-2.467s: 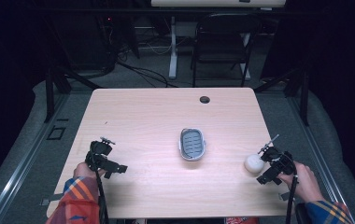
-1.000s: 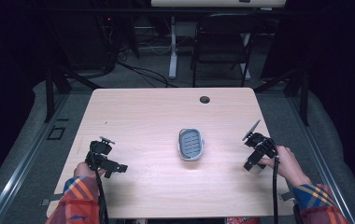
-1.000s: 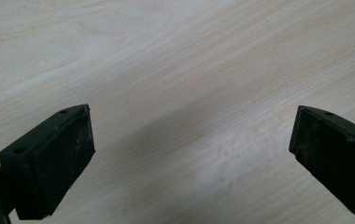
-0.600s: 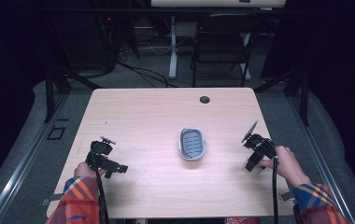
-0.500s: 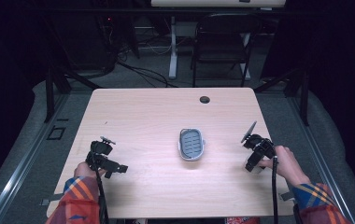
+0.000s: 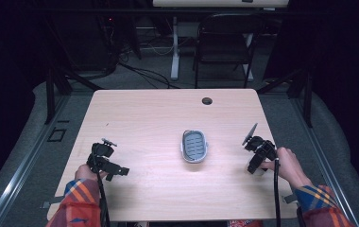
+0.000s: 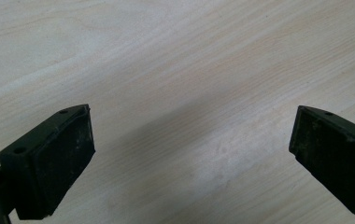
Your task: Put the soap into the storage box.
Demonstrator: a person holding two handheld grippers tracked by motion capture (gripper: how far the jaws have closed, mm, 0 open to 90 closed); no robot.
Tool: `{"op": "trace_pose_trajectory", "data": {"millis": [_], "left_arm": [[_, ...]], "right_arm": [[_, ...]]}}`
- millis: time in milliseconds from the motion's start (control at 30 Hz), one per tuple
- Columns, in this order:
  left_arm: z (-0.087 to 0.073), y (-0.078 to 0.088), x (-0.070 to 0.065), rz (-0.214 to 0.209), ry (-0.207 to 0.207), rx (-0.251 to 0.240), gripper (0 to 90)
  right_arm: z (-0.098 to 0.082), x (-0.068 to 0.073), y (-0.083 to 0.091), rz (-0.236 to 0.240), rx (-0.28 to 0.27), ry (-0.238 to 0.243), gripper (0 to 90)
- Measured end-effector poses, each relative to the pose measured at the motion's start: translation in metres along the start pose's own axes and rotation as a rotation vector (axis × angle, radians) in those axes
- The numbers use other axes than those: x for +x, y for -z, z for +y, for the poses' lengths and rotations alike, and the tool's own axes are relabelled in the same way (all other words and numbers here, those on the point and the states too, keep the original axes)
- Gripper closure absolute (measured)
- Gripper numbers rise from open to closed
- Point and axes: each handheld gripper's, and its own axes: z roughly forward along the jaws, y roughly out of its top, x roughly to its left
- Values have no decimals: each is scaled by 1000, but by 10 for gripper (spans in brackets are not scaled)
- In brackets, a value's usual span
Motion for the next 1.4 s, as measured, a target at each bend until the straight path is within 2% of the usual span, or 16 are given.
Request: {"op": "trace_pose_trajectory", "data": {"millis": [33, 67, 200, 367, 500, 533, 567, 633, 733, 800, 967, 1000, 1033, 1067, 1100, 1400], "left_arm": [[0, 0, 0, 0, -1, 1, 0], [0, 0, 0, 0, -1, 0, 0], [0, 0, 0, 0, -1, -1, 1], [0, 0, 0, 1, -6, -1, 1], [0, 0, 0, 2, -14, 2, 1], [0, 0, 0, 3, -15, 2, 1], [0, 1, 0, 2, -15, 4, 1], [0, 0, 0, 2, -10, -2, 1], [0, 0, 0, 2, -11, -2, 1], [0, 0, 0, 2, -9, -6, 1], [0, 0, -2, 3, -10, -2, 1], [0, 1, -1, 6, -14, -4, 1], [0, 1, -1, 5, -16, -1, 1], [0, 1, -1, 4, -10, -4, 1], [1, 1, -1, 4, -14, -1, 1], [0, 1, -2, 2, -18, -7, 1]], "right_arm": [[0, 0, 1, -6, 3, 5, 224], [-1, 1, 0, -3, -31, -6, 225], [0, 1, 4, -11, -13, 16, 224], [-2, 3, 7, -3, -36, 9, 224], [-1, 4, 11, -5, -15, 19, 225], [-2, 6, 9, -3, -49, 8, 225], [-2, 6, 9, -3, -49, 8, 225], [-1, 6, 12, -5, -29, 12, 224], [0, 7, 11, -6, -39, 18, 224], [2, 8, 14, -9, -20, 34, 225], [4, 7, 21, -11, -32, 42, 225], [4, 8, 21, -14, -50, 31, 225], [5, 9, 21, -7, -60, 25, 224], [9, 7, 26, -20, -11, 69, 225], [8, 9, 23, -10, -50, 36, 225], [25, 15, 32, -21, -38, 82, 225]]}}
